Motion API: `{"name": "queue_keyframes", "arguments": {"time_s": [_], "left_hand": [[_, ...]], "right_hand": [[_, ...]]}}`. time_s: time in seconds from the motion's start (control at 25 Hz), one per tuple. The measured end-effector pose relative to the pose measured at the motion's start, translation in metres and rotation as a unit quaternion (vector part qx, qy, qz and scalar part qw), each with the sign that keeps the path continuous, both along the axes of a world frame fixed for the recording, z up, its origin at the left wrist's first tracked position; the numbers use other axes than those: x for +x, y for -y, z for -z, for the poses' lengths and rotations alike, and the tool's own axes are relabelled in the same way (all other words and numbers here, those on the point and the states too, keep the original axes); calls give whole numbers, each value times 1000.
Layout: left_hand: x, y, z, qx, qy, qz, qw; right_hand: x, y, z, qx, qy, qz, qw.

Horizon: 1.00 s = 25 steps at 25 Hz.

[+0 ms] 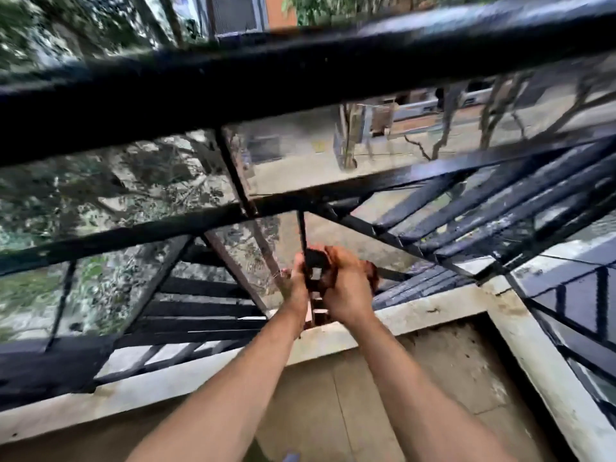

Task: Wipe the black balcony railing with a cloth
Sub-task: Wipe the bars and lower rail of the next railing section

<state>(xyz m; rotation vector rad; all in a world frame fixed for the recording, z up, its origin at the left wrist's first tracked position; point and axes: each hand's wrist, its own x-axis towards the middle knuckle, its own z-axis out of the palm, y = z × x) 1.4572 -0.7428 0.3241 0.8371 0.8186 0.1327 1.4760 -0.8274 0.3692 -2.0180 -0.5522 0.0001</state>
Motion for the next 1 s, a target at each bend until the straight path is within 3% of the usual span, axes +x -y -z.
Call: {"name": "queue_keyframes", "arguments": {"time_s": [0.12, 0.24, 0.36, 0.48, 0.56, 0.6, 0.68, 0.76, 0.8, 0.84, 0.92, 0.96, 1.0], "left_hand": [[12, 1, 5, 50, 29, -27, 998], [18, 16, 15, 196, 113, -115, 967], [16, 38, 35, 409, 146, -169, 885], [22, 41, 43, 498, 144, -215, 828], [25, 44, 47, 578, 125, -245, 768], [20, 54, 53, 631, 134, -252, 722], [5, 78, 65, 727, 193, -232, 616], [-6, 93, 78, 761, 278, -159, 564], [-6, 93, 86, 769, 309, -98, 551], [-4, 92, 92, 782, 320, -37, 534], [8, 89, 102, 800, 311, 67, 509], [9, 91, 108, 798, 311, 107, 505], [9, 94, 114, 795, 313, 130, 503]], "right_hand": [[-1, 17, 41, 26, 15, -38, 999], [41, 69, 98, -32, -117, 75, 990], [41, 61, 104, 57, -45, 17, 997], [44, 70, 115, 207, -152, -21, 966], [58, 87, 135, 187, -211, -2, 959], [57, 94, 146, 151, -171, 32, 973], [46, 88, 160, 36, -5, 136, 990], [40, 94, 181, -38, 115, 95, 988], [49, 111, 194, -99, 202, 62, 972], [61, 133, 200, -201, 312, 32, 928], [103, 190, 194, -479, 436, -16, 762], [123, 216, 184, -557, 474, -24, 682], [133, 233, 171, -596, 474, -10, 648]]}}
